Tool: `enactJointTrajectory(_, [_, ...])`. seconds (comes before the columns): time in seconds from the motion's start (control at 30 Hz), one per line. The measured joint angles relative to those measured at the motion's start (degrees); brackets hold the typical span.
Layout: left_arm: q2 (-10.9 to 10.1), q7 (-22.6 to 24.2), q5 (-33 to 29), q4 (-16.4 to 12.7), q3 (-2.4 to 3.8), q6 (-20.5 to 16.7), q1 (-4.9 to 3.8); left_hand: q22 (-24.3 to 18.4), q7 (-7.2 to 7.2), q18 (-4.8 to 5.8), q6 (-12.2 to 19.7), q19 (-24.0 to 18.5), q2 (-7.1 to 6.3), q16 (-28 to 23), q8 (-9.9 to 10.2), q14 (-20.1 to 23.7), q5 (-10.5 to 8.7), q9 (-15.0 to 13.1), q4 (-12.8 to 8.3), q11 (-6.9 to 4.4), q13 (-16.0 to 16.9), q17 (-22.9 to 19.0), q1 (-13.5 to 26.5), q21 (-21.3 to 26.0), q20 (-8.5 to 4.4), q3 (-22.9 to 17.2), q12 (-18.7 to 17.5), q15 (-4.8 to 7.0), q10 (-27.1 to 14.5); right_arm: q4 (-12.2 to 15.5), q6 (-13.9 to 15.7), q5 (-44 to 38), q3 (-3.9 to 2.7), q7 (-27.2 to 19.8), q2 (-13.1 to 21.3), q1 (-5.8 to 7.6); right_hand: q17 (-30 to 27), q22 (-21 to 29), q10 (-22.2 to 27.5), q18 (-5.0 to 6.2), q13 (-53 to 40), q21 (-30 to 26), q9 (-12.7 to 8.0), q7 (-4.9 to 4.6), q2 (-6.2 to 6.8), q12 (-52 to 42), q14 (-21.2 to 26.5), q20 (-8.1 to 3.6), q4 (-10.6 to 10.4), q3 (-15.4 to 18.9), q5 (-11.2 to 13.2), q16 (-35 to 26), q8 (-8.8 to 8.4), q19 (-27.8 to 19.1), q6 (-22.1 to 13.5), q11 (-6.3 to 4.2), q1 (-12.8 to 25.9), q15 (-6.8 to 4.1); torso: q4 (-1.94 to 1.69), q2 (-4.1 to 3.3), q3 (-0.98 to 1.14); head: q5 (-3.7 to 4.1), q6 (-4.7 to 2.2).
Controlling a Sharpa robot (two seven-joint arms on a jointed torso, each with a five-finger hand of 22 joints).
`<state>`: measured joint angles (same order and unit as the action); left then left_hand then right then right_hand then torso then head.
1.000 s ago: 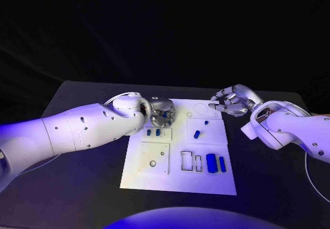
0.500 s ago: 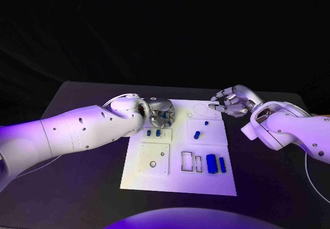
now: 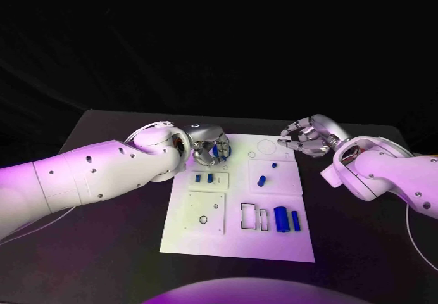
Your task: Assemble the parts on the task board
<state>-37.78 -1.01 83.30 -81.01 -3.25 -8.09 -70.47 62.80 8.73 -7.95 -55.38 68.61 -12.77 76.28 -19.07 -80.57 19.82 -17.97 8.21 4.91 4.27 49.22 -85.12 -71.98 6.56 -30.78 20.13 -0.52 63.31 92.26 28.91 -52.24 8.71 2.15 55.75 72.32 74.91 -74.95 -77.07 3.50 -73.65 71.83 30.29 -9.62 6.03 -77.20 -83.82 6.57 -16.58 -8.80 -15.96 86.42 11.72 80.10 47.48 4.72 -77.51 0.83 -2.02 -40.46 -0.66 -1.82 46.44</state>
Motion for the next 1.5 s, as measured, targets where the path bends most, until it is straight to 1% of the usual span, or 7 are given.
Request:
enactJointTrajectory(0.03, [-0.5, 0.0, -0.2, -0.4, 0.13, -0.1, -0.01, 0.1, -0.02, 0.22, -0.2, 0.0, 0.0, 0.0, 0.0, -0.1, 0.0, 0.0, 0.0, -0.19, 0.0, 0.0, 0.0, 0.0, 0.0, 0.0, 0.0, 0.09, 0.2, 0.0, 0.0, 0.0, 0.0, 0.0, 0.0, 0.0, 0.0, 0.0, 0.0, 0.0, 0.0, 0.0, 0.0, 0.0, 0.0, 0.0, 0.0, 0.0, 0.0, 0.0, 0.0, 0.0, 0.0, 0.0, 0.0, 0.0, 0.0, 0.0, -0.02, 0.0, 0.01, 0.0, -0.01])
enactJointTrajectory(0.07, [-1.1, 0.0, -0.4, -0.9, 0.23, -0.1, -0.02, 0.2, -0.02, 0.9, -0.2, 0.0, 0.0, 0.0, 0.0, -0.1, 0.0, 0.0, 0.0, -0.19, 0.0, 0.0, 0.0, 0.0, 0.0, 0.0, 0.0, 0.1, 0.2, 0.0, 0.0, 0.0, 0.0, 0.0, 0.0, 0.0, 0.0, 0.0, 0.0, 0.0, 0.0, 0.0, 0.0, 0.0, 0.0, 0.0, 0.0, 0.0, 0.0, 0.0, 0.0, 0.0, 0.0, 0.0, 0.0, 0.0, 0.0, 0.0, -0.02, 0.0, 0.01, -0.01, -0.03])
enactJointTrajectory(0.4, [-5.6, -0.7, -1.9, -2.8, 0.51, 0.4, 0.02, 0.1, -0.02, 0.9, -0.2, 0.0, -0.23, 0.0, 0.3, -0.1, 0.0, -0.1, -0.1, -0.19, 0.0, 0.0, 0.2, 0.0, 0.0, -0.1, -0.5, 0.1, 0.2, 0.0, 0.0, 0.0, 0.0, 0.0, 0.1, 0.0, 0.0, 0.0, 0.0, 0.0, 0.0, 0.0, 0.0, 0.0, 0.0, 0.0, 0.0, 0.0, 0.0, 0.0, 0.0, 0.0, 0.0, 0.0, 0.0, 0.0, 0.0, 0.0, 0.02, -0.09, -0.06, -0.18, -0.07])
enactJointTrajectory(0.53, [-6.5, -0.9, -2.3, -3.2, 0.51, 0.9, 0.05, 0.1, -0.02, 0.89, -0.2, 0.0, -0.23, 0.0, 0.3, -0.1, 0.0, -0.1, -0.1, -0.19, 0.0, -0.1, 0.2, 0.0, 0.0, -0.1, -0.5, 0.09, 0.2, 0.0, 0.0, 0.0, 0.01, 0.0, 0.1, 0.0, 0.0, 0.0, 0.0, 0.0, 0.0, 0.0, 0.0, 0.0, 0.0, 0.0, 0.0, 0.0, 0.0, 0.0, 0.0, 0.0, 0.0, 0.0, 0.0, 0.0, 0.0, 0.0, 0.01, -0.1, -0.09, -0.21, -0.04])
enactJointTrajectory(0.73, [-6.6, -1.2, -2.7, -3.3, 0.47, 1.8, 0.08, 0.1, -0.02, 0.89, -0.2, 0.0, -0.46, 0.0, 0.3, -0.1, 0.0, -0.1, -0.1, -0.2, 0.0, -0.1, 0.4, 0.0, 0.0, -0.1, -0.5, 0.09, 0.6, -0.1, 0.0, 0.0, 0.01, 0.0, 0.0, -0.01, 0.0, 0.0, 0.0, 0.0, 0.0, 0.0, 0.0, 0.0, 0.0, 0.0, 0.0, 0.0, 0.0, 0.0, 0.0, 0.0, 0.0, 0.0, 0.0, 0.0, 0.0, 0.0, -0.02, -0.12, -0.09, -0.54, -0.08])
enactJointTrajectory(0.97, [-6.2, -1.4, -3.0, -2.2, 0.3, 2.4, 0.09, 0.1, -0.02, 0.88, -0.2, 0.0, -0.46, 0.0, 0.3, -0.1, 0.0, -0.1, -0.1, -0.2, 0.0, -0.1, 0.4, 0.0, 0.0, -0.1, -0.7, 0.09, 0.6, -0.1, 0.0, 0.0, -0.01, 0.0, 0.0, -0.02, 0.0, 0.0, 0.0, 0.0, 0.0, -0.2, 0.0, 0.0, 0.0, 0.0, 0.0, 0.0, 0.0, 0.0, 0.0, 0.0, 0.0, 0.0, 0.0, 0.0, 0.0, 0.0, 0.05, -0.12, -0.07, -0.91, 0.0])
enactJointTrajectory(1.5, [-4.8, -1.8, -3.1, -0.4, -0.16, 3.4, 0.25, 0.0, -0.23, 0.88, -0.3, 0.0, -0.46, 0.0, 0.3, -0.1, 0.0, -0.1, -0.1, -0.19, 0.1, -0.2, 0.4, 0.0, 0.0, -0.1, -0.7, 0.09, 0.6, 0.1, 0.0, 0.0, 0.01, 0.0, 0.1, -0.03, 0.0, 0.0, 0.0, 0.0, 0.1, -0.2, 0.0, 0.0, 0.0, 0.0, 0.0, 0.0, 0.0, 0.0, 0.0, 0.0, 0.0, 0.0, 0.0, 0.0, 0.0, 0.0, 0.12, -0.15, -0.06, -0.86, 0.36])
